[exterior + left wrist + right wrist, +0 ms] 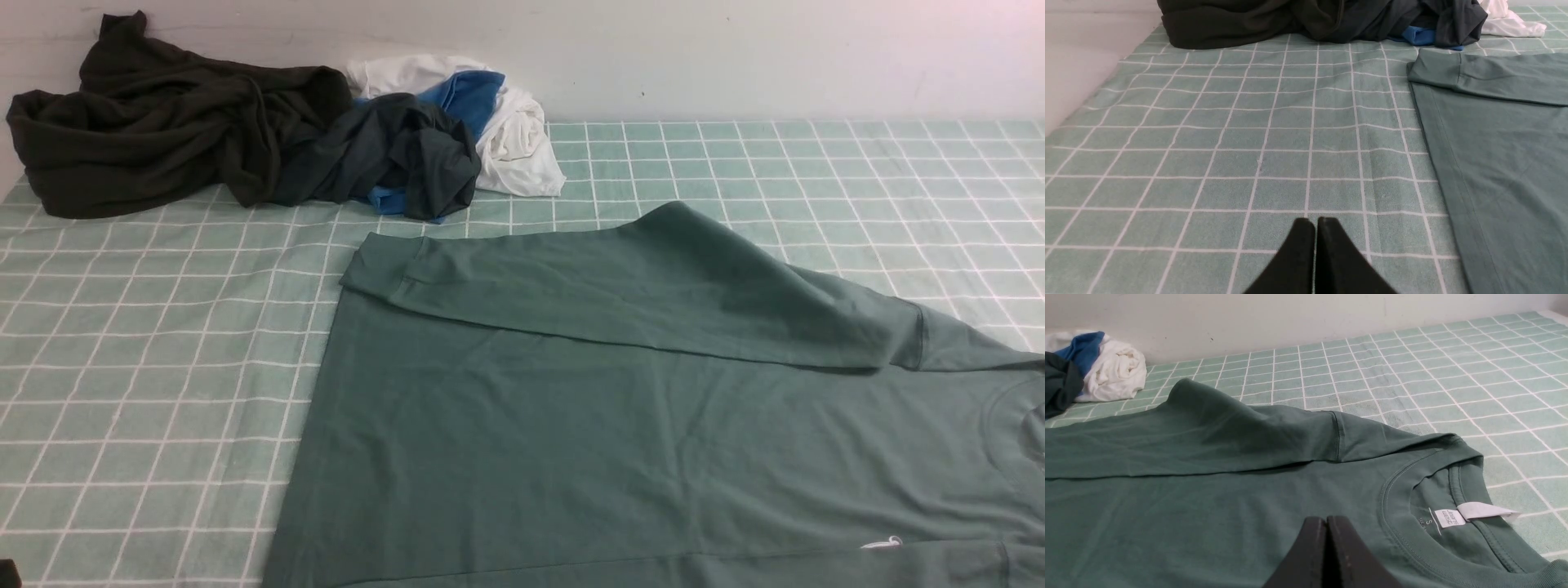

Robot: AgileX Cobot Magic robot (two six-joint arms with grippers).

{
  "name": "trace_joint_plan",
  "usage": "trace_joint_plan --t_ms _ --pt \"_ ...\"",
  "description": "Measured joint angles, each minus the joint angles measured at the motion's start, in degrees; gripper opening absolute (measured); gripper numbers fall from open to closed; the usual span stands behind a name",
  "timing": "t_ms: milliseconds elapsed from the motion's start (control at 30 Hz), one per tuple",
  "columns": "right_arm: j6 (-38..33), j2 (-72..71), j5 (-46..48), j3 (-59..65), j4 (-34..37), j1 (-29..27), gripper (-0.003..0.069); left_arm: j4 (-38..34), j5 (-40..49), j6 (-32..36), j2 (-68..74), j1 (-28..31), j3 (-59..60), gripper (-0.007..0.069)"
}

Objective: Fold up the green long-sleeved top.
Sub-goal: Use the left arm to clamp the cuff closest to it

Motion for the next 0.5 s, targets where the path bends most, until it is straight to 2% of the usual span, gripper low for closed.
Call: trace_joint_plan --t_ms 500 --pt "0.0 0.0 0.0 0.0 1.5 0.0 -0.0014 0.0 0.0 0.0 0.0 0.0 0.0 -0.0003"
